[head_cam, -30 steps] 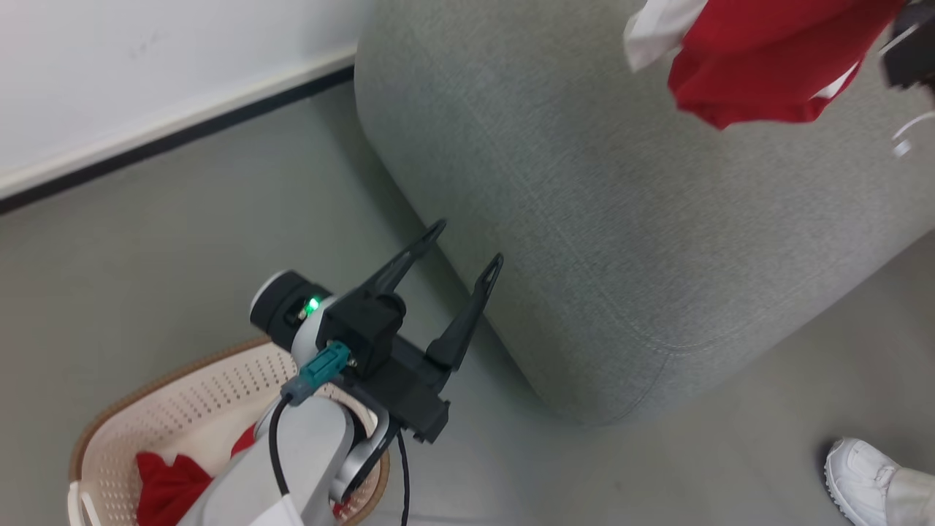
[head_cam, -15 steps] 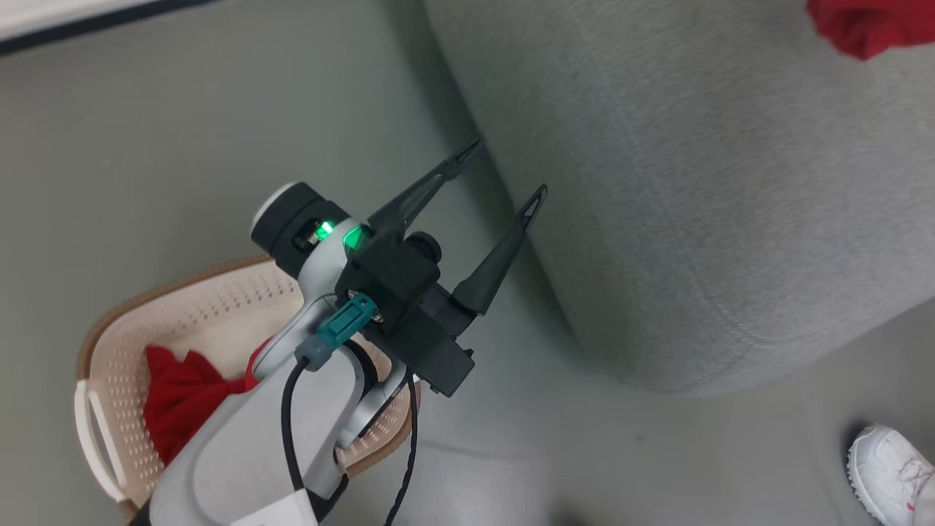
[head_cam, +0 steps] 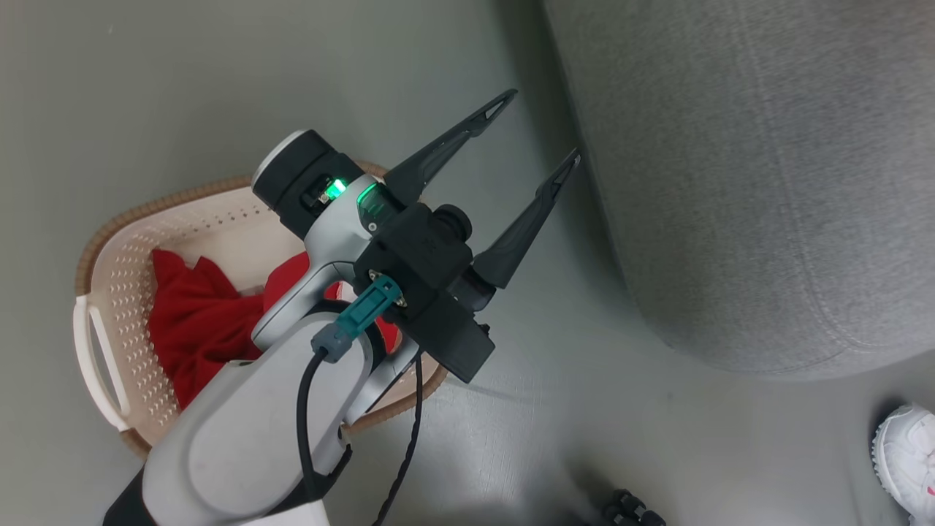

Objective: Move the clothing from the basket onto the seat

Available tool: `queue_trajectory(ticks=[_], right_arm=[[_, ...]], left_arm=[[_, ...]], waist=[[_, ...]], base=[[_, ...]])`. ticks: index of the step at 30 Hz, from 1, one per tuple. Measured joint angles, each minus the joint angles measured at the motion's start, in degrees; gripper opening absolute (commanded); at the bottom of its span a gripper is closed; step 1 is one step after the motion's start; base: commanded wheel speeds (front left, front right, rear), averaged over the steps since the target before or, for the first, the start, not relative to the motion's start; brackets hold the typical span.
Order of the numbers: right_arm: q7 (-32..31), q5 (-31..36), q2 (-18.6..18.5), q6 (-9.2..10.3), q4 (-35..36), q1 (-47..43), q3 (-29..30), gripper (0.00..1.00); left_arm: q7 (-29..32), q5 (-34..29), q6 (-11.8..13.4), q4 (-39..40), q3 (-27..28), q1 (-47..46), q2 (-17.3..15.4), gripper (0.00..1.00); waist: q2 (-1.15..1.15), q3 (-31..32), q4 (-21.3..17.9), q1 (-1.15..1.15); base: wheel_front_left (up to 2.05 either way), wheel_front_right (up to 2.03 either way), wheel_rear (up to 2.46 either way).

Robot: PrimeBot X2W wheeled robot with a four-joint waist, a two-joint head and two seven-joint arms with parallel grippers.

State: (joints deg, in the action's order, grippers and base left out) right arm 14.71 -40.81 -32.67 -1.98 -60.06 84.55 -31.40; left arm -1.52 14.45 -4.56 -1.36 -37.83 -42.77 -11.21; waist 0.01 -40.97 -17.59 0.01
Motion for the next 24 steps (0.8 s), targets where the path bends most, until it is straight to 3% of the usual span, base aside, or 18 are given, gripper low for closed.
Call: queue_trajectory(ticks=[12,13,14,15,16,24], right_arm=[[0.0,0.2,6.7,-0.90,-4.5,-4.5,-2.0,0.00],[0.0,0.7,7.0,-1.08,-4.7,-4.8,-2.4,0.32],[0.0,1.0,7.0,-1.14,-4.7,-5.2,-2.5,0.56],[0.0,1.3,7.1,-1.32,-4.8,-5.6,-2.6,0.93],[0.0,1.6,7.1,-1.62,-4.8,-5.8,-2.7,1.00],[0.0,2.6,7.5,-2.60,-4.6,-7.7,-3.2,1.00]], left_arm=[[-0.1,-0.6,0.0,-0.9,-0.2,-0.6,-1.3,1.00],[-0.2,-0.6,-0.1,-1.4,-0.2,-0.6,-1.3,1.00],[-0.6,-0.6,-0.1,-1.5,-0.2,-0.6,-1.3,1.00],[-0.8,-0.6,-0.1,-1.6,-0.2,-0.6,-1.3,1.00],[-1.0,-0.6,-0.1,-1.7,-0.2,-0.5,-1.3,1.00],[-2.9,-0.4,-0.5,-4.1,-1.0,-0.2,-0.8,1.00]], waist=[[0.00,-3.3,1.7,-0.01],[0.00,-3.0,1.6,-0.01],[0.00,-2.8,1.5,-0.01],[0.00,-2.6,1.4,-0.02],[0.00,-2.3,1.3,-0.02],[-0.01,0.7,0.1,-0.02]], base=[[0.00,0.00,0.00],[0.00,0.00,0.00],[0.00,0.00,0.00],[0.00,0.00,0.00],[0.00,0.00,0.00],[0.00,0.00,0.00]])
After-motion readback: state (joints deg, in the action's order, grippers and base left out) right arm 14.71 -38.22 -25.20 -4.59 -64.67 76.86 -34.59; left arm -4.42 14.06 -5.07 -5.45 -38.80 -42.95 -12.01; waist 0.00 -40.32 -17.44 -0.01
